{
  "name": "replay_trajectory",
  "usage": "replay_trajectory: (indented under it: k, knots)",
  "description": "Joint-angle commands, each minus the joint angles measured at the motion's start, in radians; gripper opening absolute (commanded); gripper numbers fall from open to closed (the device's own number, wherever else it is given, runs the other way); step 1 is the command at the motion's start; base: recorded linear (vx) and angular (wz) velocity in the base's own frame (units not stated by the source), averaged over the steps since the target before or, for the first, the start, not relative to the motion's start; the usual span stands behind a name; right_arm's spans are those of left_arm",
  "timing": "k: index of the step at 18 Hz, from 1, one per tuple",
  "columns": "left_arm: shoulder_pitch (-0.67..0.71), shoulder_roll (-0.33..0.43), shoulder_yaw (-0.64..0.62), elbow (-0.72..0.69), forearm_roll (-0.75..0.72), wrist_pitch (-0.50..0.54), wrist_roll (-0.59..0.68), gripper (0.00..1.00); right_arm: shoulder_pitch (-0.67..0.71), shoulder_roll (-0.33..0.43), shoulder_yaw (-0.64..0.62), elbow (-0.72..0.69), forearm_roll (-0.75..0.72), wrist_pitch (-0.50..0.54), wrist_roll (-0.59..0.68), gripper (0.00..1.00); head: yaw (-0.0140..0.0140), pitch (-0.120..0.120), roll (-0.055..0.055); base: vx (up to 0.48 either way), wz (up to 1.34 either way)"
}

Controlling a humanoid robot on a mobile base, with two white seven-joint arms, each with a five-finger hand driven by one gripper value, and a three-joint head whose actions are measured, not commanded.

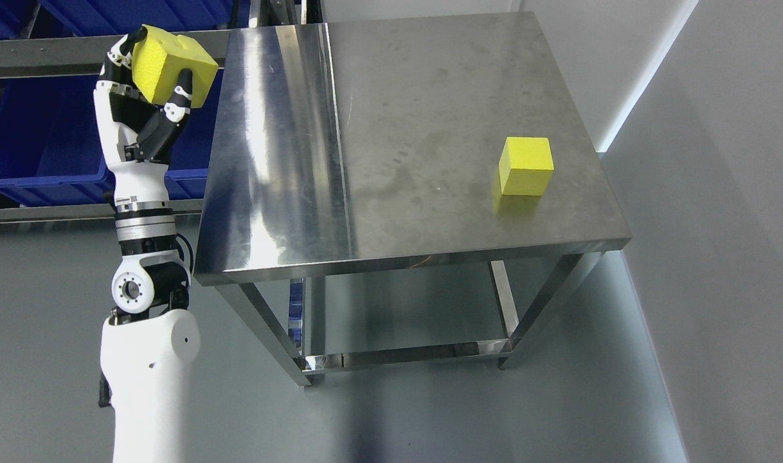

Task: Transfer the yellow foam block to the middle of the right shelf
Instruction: 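Hold the cube raised in the left hand while turning toward the bin shelf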

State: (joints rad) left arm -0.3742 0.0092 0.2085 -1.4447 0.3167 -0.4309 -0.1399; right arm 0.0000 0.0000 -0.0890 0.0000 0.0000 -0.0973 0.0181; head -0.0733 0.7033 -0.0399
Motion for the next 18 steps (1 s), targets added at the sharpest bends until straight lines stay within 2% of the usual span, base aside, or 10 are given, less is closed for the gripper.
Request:
replay_trajectory:
  k: [1, 9, 18]
  knots:
    - [0.05, 0.008, -0.027, -0.026, 0.001, 0.0, 0.0, 0.38, -0.003, -0.017, 0.0, -0.017, 0.0, 0.001, 0.0, 1.0, 0.0, 0.0, 0.0, 0.0, 0.0]
    - [0.067, 0.008, -0.031, -0.051, 0.002, 0.032, -0.003, 0.38, -0.002, -0.017, 0.0, -0.017, 0.0, 0.001, 0.0, 1.0, 0.0, 0.0, 0.0, -0.053, 0.12]
    - [0.072, 0.008, -0.024, -0.075, 0.002, 0.032, -0.007, 0.38, -0.003, -0.017, 0.0, -0.017, 0.0, 0.001, 0.0, 1.0, 0.0, 0.0, 0.0, -0.113, 0.66]
